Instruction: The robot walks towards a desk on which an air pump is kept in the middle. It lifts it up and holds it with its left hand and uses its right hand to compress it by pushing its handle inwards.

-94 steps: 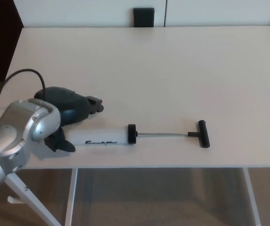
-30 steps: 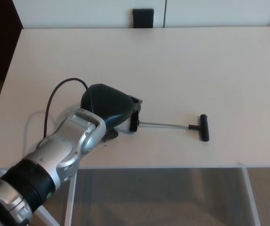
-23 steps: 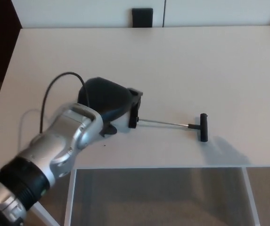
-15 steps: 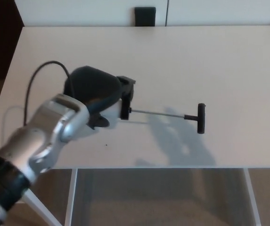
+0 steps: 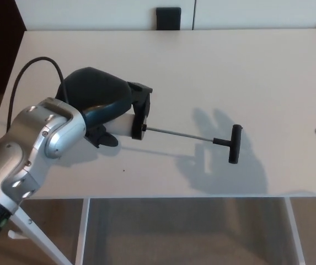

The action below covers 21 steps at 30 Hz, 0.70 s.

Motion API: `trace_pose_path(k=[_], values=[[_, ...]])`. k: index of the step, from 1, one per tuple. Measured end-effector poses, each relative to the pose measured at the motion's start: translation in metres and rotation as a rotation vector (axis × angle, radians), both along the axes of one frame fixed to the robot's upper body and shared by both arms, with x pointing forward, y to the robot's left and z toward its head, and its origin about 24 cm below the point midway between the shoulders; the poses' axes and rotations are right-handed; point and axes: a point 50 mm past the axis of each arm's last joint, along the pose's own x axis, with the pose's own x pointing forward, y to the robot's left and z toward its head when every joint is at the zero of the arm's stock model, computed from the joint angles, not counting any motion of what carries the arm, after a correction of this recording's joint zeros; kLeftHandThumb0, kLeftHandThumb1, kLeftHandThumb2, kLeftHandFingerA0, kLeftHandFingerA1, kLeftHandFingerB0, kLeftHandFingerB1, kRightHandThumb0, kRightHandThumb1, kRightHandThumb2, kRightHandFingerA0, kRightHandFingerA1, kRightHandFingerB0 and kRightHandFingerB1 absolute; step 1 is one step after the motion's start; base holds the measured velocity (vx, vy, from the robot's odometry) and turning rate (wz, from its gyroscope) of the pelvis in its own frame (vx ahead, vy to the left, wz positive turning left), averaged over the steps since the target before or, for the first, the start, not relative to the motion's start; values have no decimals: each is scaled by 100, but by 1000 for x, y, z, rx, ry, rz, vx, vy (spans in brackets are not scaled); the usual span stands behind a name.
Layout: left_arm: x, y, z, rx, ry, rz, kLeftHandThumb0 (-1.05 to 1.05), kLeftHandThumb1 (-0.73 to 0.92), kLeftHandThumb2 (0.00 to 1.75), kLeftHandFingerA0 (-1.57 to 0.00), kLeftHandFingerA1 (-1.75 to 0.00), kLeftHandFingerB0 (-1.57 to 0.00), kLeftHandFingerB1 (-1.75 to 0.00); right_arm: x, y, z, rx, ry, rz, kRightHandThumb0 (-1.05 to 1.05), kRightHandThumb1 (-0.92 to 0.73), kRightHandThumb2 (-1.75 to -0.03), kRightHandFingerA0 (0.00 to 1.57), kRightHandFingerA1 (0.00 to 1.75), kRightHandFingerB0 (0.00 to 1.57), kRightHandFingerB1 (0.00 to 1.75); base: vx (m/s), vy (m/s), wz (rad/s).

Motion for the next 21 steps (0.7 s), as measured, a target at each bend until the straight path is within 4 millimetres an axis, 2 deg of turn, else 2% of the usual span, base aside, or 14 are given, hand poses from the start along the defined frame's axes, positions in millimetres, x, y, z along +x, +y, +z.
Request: trace_pose_path(k=[4,5,6,7,8,9,10,11,14,15,21], values=[[0,2,3,-6,1,-2,-9,71,49,-66,-173,-45,-135,5,4,-18,26,83,30,-98,-79,-117,6,22,5,9,0,0,0],[0,2,3,-8,3,-1,-15,72,50,-69,-175,-46,-129,6,4,-21,31,94,34,-88,-92,-73,2,30,0,22,0,0,0],[-1,3,2,-9,6,-2,-15,72,50,-69,-175,-46,-129,6,5,-24,38,109,40,-88,-92,-73,2,30,0,22,0,0,0],[-1,3,2,-10,9,-3,-9,75,51,-68,-174,-45,-144,6,5,-26,43,118,45,-77,-75,-119,0,35,0,27,0,0,0],[-1,3,1,-11,11,-3,-9,75,51,-68,-174,-45,-144,7,6,-28,46,124,48,-77,-75,-119,0,35,0,27,0,0,0],[-2,4,1,-12,14,-3,-4,75,50,-64,-175,-43,-147,7,6,-30,51,133,53,-91,-81,-121,6,28,6,18,0,0,0],[-2,4,1,-16,17,-2,-4,75,50,-64,-175,-43,-147,7,6,-34,64,150,58,-91,-81,-121,6,28,6,18,0,0,0],[-3,4,0,-18,19,-2,-7,75,50,-63,-175,-46,-138,6,7,-37,76,161,60,-94,-84,-122,1,24,1,16,0,0,0],[-4,5,0,-22,21,-1,-8,75,50,-64,-174,-47,-143,3,8,-46,106,194,62,-90,-83,-121,4,27,4,20,0,0,0],[-5,5,0,-25,25,1,-8,75,50,-64,-174,-47,-143,-4,10,-59,161,239,66,-90,-83,-121,4,27,4,20,0,0,0],[-7,5,-1,-34,33,-1,-6,76,50,-63,-175,-47,-139,-14,14,-70,255,271,81,-90,-79,-119,0,25,0,18,0,0,0]])
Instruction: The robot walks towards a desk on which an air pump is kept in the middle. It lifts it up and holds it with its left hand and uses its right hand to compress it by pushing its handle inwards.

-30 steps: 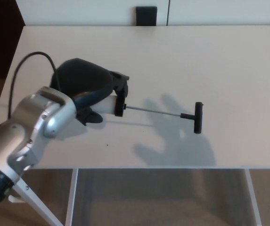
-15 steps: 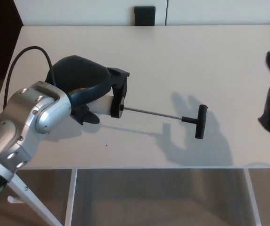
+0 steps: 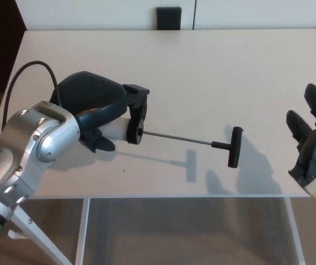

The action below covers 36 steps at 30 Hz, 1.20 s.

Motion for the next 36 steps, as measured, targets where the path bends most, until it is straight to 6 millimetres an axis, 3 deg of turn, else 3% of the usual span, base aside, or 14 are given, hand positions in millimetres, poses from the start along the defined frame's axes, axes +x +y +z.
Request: trace_pose_path(k=[6,7,8,9,11,12,14,21,27,28,30,31,32,36], values=[[-1,-3,-2,-16,6,-4,-6,74,50,-65,-175,-43,-149,-3,2,-1,68,-2,14,-94,-82,-119,1,24,0,14,0,0,0],[-1,-5,-2,-22,8,-6,-14,77,55,-64,-175,-54,-123,-4,2,0,82,-3,17,-91,-79,-117,5,27,5,17,0,0,0],[-2,-6,-3,-27,11,-9,-14,77,55,-64,-175,-54,-123,-4,2,-1,92,-2,19,-91,-79,-117,5,27,5,17,0,0,0],[-2,-7,-4,-29,12,-11,-15,74,56,-68,-171,-72,-68,-4,3,-1,96,-1,20,-92,-79,-118,5,27,5,17,0,0,0],[-3,-10,-5,-41,17,-18,-15,74,56,-68,-171,-72,-68,-5,4,-2,112,2,23,-92,-79,-118,5,27,5,17,0,0,0],[-4,-14,-6,-51,21,-26,-15,78,58,-69,-170,-68,-88,-5,6,-2,121,3,30,-97,-81,-119,3,23,3,13,0,0,0],[-5,-15,-7,-54,22,-29,-17,80,59,-68,-170,-64,-98,-5,7,-1,124,2,34,-96,-80,-118,5,23,5,14,0,0,0],[-7,-25,-9,-68,26,-49,-22,78,61,-72,-167,-71,-83,-3,11,3,134,-10,54,-91,-80,-118,6,27,7,17,0,0,0],[-10,-32,-14,-74,40,-55,-24,79,61,-71,-168,-67,-96,-1,11,2,136,-4,57,-91,-79,-118,6,27,6,17,0,0,0],[-10,-33,-16,-78,46,-58,-28,71,62,-81,-163,-53,-109,-1,12,1,137,1,57,-84,-92,-75,2,31,0,22,0,0,0],[-12,-35,-18,-81,51,-60,-28,71,62,-81,-163,-53,-109,0,12,-1,138,8,57,-84,-92,-75,2,31,0,22,0,0,0],[-12,-36,-18,-83,53,-63,-23,77,61,-70,-165,-72,-74,0,12,-2,139,15,56,-91,-86,-121,0,26,0,17,0,0,0],[-12,-38,-19,-84,54,-65,-35,65,70,-88,-150,-72,-67,0,12,-5,140,25,54,-91,-86,-121,0,26,0,17,0,0,0],[-14,-41,-19,-89,53,-74,-27,64,69,-91,-152,-72,-70,1,12,-11,144,50,49,-92,-86,-120,0,26,0,18,0,0,0]])
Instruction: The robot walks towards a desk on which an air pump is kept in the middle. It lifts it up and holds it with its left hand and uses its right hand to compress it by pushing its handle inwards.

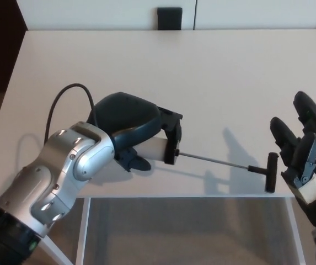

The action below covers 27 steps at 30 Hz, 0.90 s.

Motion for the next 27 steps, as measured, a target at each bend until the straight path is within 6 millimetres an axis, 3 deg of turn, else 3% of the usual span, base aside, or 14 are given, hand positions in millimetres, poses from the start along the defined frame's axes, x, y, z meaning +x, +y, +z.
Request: trace_pose_path(k=[2,3,4,5,7,10,11,12,13,17,18,21,22,27], values=[[-1,-3,0,-4,1,-4,-27,64,69,-91,-152,-72,-70,1,-1,-5,-1,19,-5,-92,-86,-120,0,26,0,18,0,0,0],[-1,-4,-1,-3,1,-5,-18,75,59,-70,-165,-67,-88,1,-1,-6,-1,24,-6,-90,-87,-120,0,25,0,18,0,0,0],[-1,-4,-1,-3,1,-3,-18,75,59,-70,-165,-67,-88,1,-1,-7,-1,29,-7,-90,-87,-120,0,25,0,18,0,0,0],[-1,-4,-1,-3,0,-4,-18,75,57,-67,-169,-56,-119,2,-1,-8,-2,32,-8,-90,-88,-121,0,24,0,17,0,0,0],[-2,-5,0,-4,-4,-7,-18,77,57,-67,-169,-61,-106,2,-2,-10,-4,40,-10,-91,-88,-121,0,24,0,17,0,0,0],[-2,-6,1,-4,-10,-11,-18,77,57,-67,-169,-61,-106,3,-3,-14,-8,52,-14,-91,-88,-121,0,24,0,17,0,0,0],[-2,-6,1,-4,-10,-11,-18,77,57,-68,-170,-60,-113,3,-3,-14,-9,52,-15,-80,-92,-76,1,30,0,17,0,0,0],[-2,-6,2,-4,-13,-13,-18,77,57,-68,-170,-60,-113,3,-3,-15,-13,58,-16,-80,-92,-76,1,30,0,17,0,0,0],[-2,-7,2,-4,-14,-13,-20,80,58,-70,-172,-62,-109,3,-4,-16,-14,58,-17,-89,-87,-121,1,27,0,20,0,0,0],[-3,-6,3,-8,-18,-13,-20,80,59,-70,-172,-65,-99,4,-5,-19,-26,66,-25,-88,-85,-120,2,28,2,20,0,0,0],[-3,-6,4,-9,-19,-13,-20,78,59,-69,-168,-72,-74,4,-6,-20,-28,70,-29,-88,-85,-120,3,28,2,20,0,0,0],[-3,-5,3,-9,-19,-10,-20,78,59,-69,-168,-72,-74,4,-7,-22,-31,74,-35,-88,-85,-120,3,28,2,20,0,0,0],[-3,-5,3,-8,-19,-9,-19,76,58,-68,-168,-68,-82,5,-8,-22,-32,76,-38,-80,-92,-77,1,30,0,16,0,0,0],[-3,-5,3,-5,-16,-10,-20,73,59,-70,-164,-71,-77,6,-8,-23,-34,76,-40,-81,-92,-74,2,30,0,16,0,0,0]])
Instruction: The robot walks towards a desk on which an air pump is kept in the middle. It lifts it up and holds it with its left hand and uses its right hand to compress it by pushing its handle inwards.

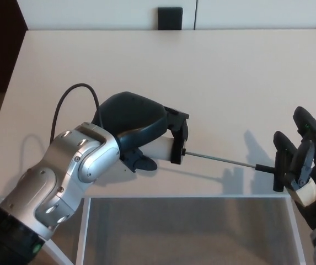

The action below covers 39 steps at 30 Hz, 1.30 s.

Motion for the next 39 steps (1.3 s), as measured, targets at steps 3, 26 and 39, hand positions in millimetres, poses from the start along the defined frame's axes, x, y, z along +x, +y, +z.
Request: trace_pose_path(k=[3,26,39], values=[[0,0,0,1,1,-1,-25,71,59,-73,-163,-55,-108,0,0,0,1,-1,0,-88,-81,-117,5,32,4,21,0,0,0],[-1,-36,-4,-4,10,-59,-29,61,94,-91,-114,-56,-61,13,27,20,104,-83,41,-89,-78,-115,6,30,6,20,0,0,0],[-2,-60,-4,-41,37,-71,-30,67,63,-76,-149,-70,-50,14,32,24,207,-99,8,-88,-81,-116,2,37,9,25,0,0,0]])
